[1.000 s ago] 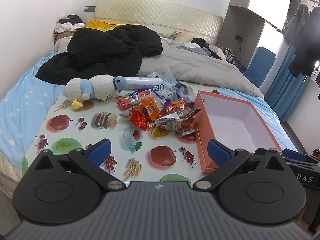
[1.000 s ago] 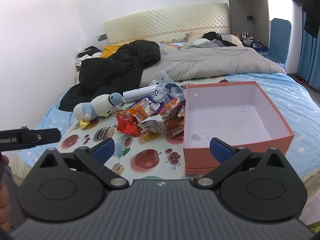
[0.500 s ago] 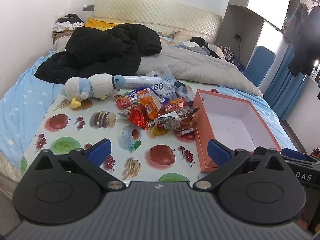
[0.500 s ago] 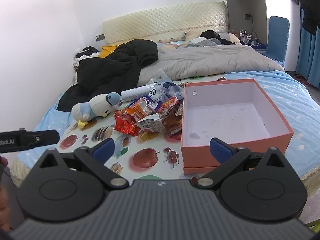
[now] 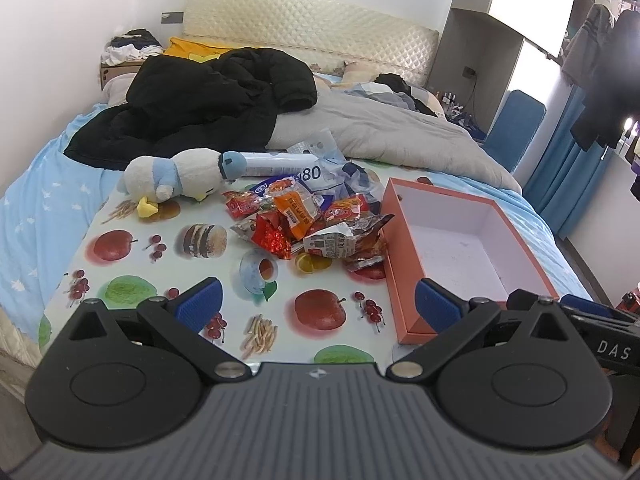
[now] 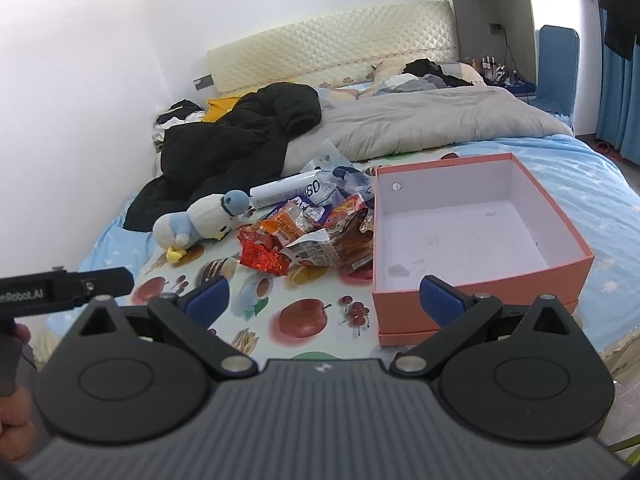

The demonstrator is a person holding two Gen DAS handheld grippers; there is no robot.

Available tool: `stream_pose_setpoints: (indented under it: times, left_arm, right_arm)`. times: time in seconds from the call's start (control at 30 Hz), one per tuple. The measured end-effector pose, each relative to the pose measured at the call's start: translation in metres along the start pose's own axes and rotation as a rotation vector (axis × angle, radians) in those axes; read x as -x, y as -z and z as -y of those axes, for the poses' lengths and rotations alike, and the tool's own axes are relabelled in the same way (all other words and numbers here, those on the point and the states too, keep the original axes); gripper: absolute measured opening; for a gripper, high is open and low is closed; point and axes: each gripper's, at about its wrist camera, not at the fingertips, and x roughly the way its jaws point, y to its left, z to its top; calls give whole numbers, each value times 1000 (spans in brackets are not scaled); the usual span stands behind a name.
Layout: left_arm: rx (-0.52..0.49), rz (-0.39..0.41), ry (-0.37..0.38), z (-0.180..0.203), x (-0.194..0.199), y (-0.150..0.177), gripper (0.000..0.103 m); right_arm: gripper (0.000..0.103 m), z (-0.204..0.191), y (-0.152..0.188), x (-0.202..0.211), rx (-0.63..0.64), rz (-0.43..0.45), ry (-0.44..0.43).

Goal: Organize snacks

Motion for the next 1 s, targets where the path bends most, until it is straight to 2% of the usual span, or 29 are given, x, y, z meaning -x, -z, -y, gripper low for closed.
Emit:
stream_pose_setpoints:
  times: [0.27, 1.0]
  left_arm:
    - [1, -2, 3, 1, 0, 0, 103]
    - [3, -9, 3, -1, 4, 5, 103]
  right_arm:
    - [103, -4, 1, 6, 12, 21, 15]
    - [103, -10, 7, 10, 1, 5, -49]
